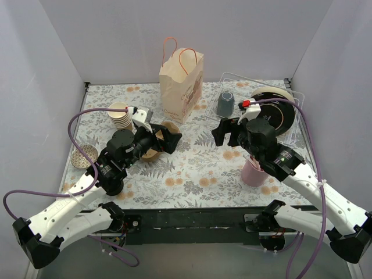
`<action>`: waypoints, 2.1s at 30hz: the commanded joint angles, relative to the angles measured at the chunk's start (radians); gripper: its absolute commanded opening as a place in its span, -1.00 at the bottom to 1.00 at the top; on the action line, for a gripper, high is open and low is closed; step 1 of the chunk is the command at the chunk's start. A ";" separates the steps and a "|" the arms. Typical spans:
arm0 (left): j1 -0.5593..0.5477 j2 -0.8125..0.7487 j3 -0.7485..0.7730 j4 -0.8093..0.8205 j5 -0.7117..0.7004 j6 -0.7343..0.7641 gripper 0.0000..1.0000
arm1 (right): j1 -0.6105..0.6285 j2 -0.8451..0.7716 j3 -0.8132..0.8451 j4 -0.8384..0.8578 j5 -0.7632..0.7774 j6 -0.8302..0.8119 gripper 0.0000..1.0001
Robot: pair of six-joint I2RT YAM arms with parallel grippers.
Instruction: Pack the takeout coffee
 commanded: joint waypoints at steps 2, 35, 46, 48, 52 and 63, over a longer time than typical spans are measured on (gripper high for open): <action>-0.002 -0.006 -0.011 0.019 -0.024 0.015 0.96 | -0.002 -0.035 -0.013 0.069 -0.011 0.008 0.95; 0.593 0.518 0.489 -0.398 -0.234 -0.102 0.33 | -0.002 -0.277 -0.234 0.110 -0.284 -0.205 0.84; 0.682 0.612 0.527 -0.459 -0.409 -0.150 0.01 | -0.002 -0.244 -0.227 0.114 -0.296 -0.236 0.84; 0.682 0.612 0.518 -0.453 -0.408 -0.141 0.01 | -0.002 -0.242 -0.232 0.117 -0.302 -0.237 0.84; 0.696 0.624 0.504 -0.439 -0.408 -0.133 0.00 | -0.003 -0.233 -0.235 0.121 -0.305 -0.237 0.84; 0.728 0.681 0.504 -0.436 -0.346 -0.129 -0.26 | -0.002 -0.227 -0.226 0.114 -0.305 -0.243 0.84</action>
